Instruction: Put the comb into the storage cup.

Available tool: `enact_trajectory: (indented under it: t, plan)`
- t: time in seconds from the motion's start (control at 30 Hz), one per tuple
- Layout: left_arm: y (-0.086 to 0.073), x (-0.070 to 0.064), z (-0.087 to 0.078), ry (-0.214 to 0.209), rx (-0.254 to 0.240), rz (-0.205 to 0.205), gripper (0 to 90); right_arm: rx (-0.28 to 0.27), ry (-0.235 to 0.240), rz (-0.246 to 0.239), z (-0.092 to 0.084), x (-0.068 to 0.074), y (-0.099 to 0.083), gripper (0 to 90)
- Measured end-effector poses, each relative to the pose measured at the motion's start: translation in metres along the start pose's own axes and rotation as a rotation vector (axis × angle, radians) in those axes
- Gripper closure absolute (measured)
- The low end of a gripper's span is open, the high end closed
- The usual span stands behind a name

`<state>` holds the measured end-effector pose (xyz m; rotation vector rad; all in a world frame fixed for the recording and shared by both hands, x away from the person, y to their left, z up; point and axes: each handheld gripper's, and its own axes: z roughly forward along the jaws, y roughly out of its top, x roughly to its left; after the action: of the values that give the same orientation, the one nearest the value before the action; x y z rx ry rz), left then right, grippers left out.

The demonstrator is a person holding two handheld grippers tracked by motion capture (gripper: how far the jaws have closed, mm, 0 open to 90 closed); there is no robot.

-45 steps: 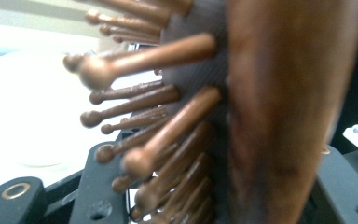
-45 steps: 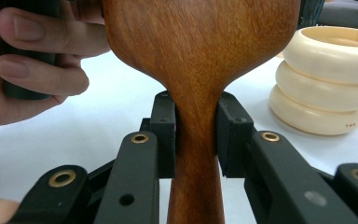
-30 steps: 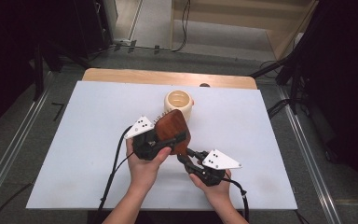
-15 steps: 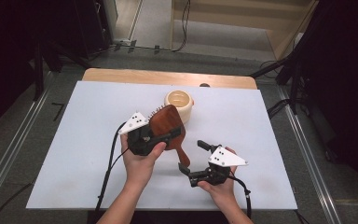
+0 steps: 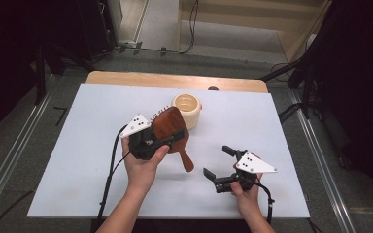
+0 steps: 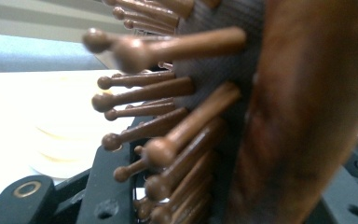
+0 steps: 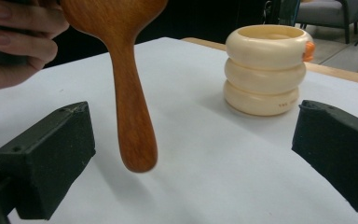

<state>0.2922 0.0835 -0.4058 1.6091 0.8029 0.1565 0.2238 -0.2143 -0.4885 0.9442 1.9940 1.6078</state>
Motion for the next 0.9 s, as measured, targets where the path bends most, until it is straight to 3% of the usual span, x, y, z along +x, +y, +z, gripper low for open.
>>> enact_trajectory:
  t: [0.3, 0.9]
  plan:
    - [0.007, 0.003, -0.004, 0.012, -0.006, 0.01, 53.5, 0.013, -0.051, -0.002, -0.015, -0.017, -0.008, 0.0]
    - [0.021, 0.015, -0.008, 0.031, -0.024, 0.013, 53.5, 0.03, -0.108, 0.004, -0.042, -0.041, -0.022, 0.0]
